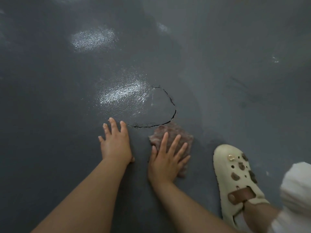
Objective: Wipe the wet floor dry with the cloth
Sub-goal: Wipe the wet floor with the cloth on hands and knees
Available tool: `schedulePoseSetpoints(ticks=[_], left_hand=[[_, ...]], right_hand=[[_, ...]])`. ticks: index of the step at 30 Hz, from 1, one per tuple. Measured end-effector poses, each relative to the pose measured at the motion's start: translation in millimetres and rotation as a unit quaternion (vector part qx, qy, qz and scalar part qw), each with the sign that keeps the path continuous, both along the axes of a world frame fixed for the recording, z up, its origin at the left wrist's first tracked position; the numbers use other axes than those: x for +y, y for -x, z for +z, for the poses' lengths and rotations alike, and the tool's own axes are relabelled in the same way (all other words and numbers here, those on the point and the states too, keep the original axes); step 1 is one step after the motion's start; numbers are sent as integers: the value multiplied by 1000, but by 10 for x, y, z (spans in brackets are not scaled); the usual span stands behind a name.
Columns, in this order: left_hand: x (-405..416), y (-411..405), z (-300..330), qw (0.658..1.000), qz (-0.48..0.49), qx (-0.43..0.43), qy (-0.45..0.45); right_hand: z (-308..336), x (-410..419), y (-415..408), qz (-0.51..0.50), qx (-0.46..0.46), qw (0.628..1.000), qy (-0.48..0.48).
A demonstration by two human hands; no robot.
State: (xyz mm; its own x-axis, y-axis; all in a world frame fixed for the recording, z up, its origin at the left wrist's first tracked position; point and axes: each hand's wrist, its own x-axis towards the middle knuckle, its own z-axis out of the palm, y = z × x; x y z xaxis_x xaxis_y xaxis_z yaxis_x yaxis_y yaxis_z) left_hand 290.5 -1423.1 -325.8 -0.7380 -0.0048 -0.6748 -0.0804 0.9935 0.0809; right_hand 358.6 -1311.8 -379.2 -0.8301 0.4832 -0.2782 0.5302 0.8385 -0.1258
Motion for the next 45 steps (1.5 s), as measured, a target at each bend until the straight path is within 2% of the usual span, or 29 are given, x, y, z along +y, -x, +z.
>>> schedulePoseSetpoints(ticks=[2,6,9,12,17,20,25,29,31,36,42,45], left_hand=[[-14,2,-7,1000,3,-2,-2],[-19,8,-3,1000,8,-2,-9],[-18,5,11,1000,8,-2,-11],[-19,2,13,1000,8,-3,-10],[14,7,36,1000,11,-6,3],[68,-5,41,999,20,-8,26],[351,68,103,995,96,37,-13],[658,335,122,993,67,86,-53],[816,472,100,993,49,95,-55],[1339,651,62,994,-2,87,-63],[1725,586,7,994,-105,40,9],[1752,608,-4,989,-133,44,37]], right_hand=[[3,140,215,46,-13,999,-4],[34,614,797,223,-31,974,-19],[118,878,1114,280,-48,958,-29],[111,889,1085,257,-27,966,-25],[-3,480,509,69,39,996,-37],[-48,287,160,54,34,997,-34],[-65,359,288,96,27,995,-19],[-24,665,877,180,34,983,-24],[29,873,1230,229,-4,973,13],[123,1312,1799,332,-31,943,-14],[101,2052,2015,187,6,982,-23],[94,2569,1974,73,-6,997,-37]])
